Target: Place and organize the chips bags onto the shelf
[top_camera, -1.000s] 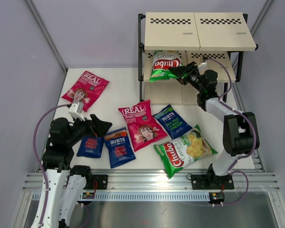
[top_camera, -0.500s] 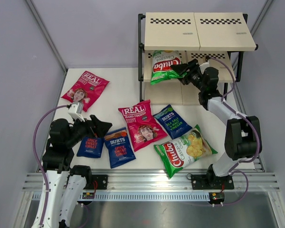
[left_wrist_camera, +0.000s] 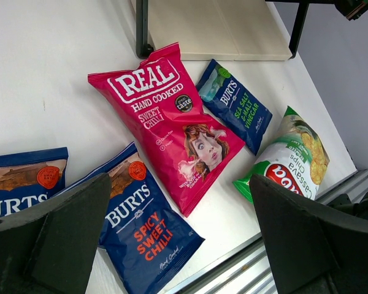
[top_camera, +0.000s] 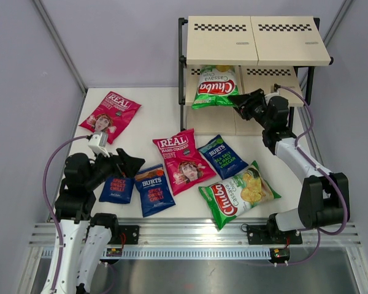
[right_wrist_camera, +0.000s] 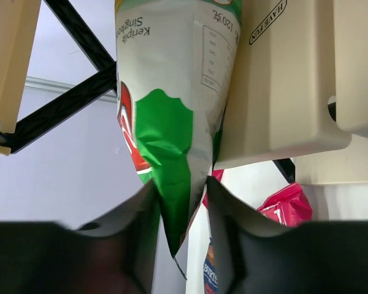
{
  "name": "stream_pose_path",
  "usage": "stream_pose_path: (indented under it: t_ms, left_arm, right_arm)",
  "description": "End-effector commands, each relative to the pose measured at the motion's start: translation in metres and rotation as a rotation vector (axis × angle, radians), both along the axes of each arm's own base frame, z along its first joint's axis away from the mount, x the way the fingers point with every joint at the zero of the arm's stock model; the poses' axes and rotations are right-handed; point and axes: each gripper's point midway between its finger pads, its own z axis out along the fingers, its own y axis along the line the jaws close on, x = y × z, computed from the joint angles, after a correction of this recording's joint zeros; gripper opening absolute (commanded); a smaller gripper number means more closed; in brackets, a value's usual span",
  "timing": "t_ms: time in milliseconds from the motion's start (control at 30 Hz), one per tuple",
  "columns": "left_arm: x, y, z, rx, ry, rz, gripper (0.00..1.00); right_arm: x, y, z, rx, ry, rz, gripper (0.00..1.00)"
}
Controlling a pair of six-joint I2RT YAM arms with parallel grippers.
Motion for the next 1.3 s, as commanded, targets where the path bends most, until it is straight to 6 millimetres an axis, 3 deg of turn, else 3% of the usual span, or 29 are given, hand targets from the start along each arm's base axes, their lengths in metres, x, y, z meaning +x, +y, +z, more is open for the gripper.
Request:
stream_pose_path:
  t_ms: [0, 367, 533, 567, 633, 733, 800, 833, 867, 900, 933, 967, 1000, 1033, 1067, 1100, 1133, 1167, 1200, 1233, 1267]
  left_arm:
    - [0.001, -0.004, 0.015, -0.006, -0.079, -0.030, 0.99]
    - [0.000, -0.006, 0.014, -0.009, -0.076, -0.037, 0.99]
    - [0.002, -0.005, 0.014, -0.010, -0.074, -0.035, 0.99]
    - [0.002, -0.008, 0.012, -0.013, -0.067, -0.053, 0.99]
    - [0.004, -0.013, 0.012, -0.028, -0.054, -0.082, 0.99]
    - [0.010, -0.024, 0.007, -0.074, -0.004, -0.135, 0.99]
    - [0.012, -0.033, 0.001, -0.126, 0.038, -0.155, 0.99]
    - [0.014, -0.045, 0.008, -0.143, 0.009, -0.193, 0.99]
    - [0.021, -0.051, 0.002, -0.157, 0.041, -0.171, 0.99]
    - [0.024, -0.059, 0.001, -0.152, 0.046, -0.175, 0.99]
    - [0.013, -0.085, 0.004, -0.142, 0.041, -0.260, 0.99]
    - [0.018, -0.092, 0.003, -0.110, 0.036, -0.235, 0.99]
    - [0.021, -0.107, -0.010, -0.073, 0.084, -0.259, 0.99]
    - [0.008, -0.132, -0.001, -0.066, 0.062, -0.339, 0.99]
    - [0.009, -0.143, -0.004, -0.051, 0.064, -0.354, 0.99]
    - [0.009, -0.158, -0.015, -0.033, 0.092, -0.388, 0.99]
    - [0.002, -0.178, -0.007, -0.050, 0.065, -0.453, 0.99]
    - [-0.002, -0.190, -0.008, -0.040, 0.065, -0.498, 0.99]
    - [0.001, -0.205, -0.029, 0.006, 0.116, -0.527, 0.99]
    - [-0.003, -0.221, -0.019, 0.030, 0.093, -0.580, 0.99]
    - [-0.004, -0.229, -0.024, 0.061, 0.112, -0.600, 0.99]
  right_arm:
    - [0.004, -0.004, 0.016, 0.011, -0.040, -0.023, 0.37]
    - [0.035, 0.005, 0.020, 0.023, -0.044, 0.002, 0.32]
    - [0.022, 0.000, 0.036, -0.009, -0.072, -0.010, 0.46]
    - [0.011, -0.003, 0.041, -0.018, -0.067, -0.015, 0.54]
    - [0.000, -0.008, 0.045, -0.054, -0.075, -0.024, 0.59]
    - [-0.029, -0.018, 0.034, -0.103, -0.013, -0.033, 0.65]
    - [-0.055, -0.025, 0.033, -0.125, -0.019, -0.046, 0.67]
    - [-0.064, -0.030, 0.030, -0.166, -0.027, -0.057, 0.68]
    - [-0.089, -0.034, 0.029, -0.194, -0.028, -0.059, 0.70]
    - [-0.101, -0.037, 0.032, -0.218, -0.050, -0.061, 0.74]
    - [-0.114, -0.042, 0.034, -0.266, -0.083, -0.069, 0.77]
    - [-0.140, -0.049, 0.040, -0.296, -0.095, -0.085, 0.81]
    - [-0.153, -0.054, 0.041, -0.325, -0.102, -0.098, 0.84]
    - [-0.164, -0.062, 0.042, -0.385, -0.119, -0.120, 0.89]
    - [-0.191, -0.069, 0.046, -0.416, -0.113, -0.126, 0.90]
    - [-0.203, -0.073, 0.046, -0.465, -0.122, -0.126, 0.92]
    - [-0.219, -0.077, 0.034, -0.500, -0.072, -0.111, 0.93]
    - [-0.239, -0.080, 0.049, -0.512, -0.122, -0.119, 0.94]
    - [-0.250, -0.081, 0.049, -0.548, -0.133, -0.101, 0.94]
    - [-0.268, -0.080, 0.049, -0.565, -0.131, -0.071, 0.94]
    - [-0.276, -0.078, 0.048, -0.576, -0.140, -0.045, 0.94]
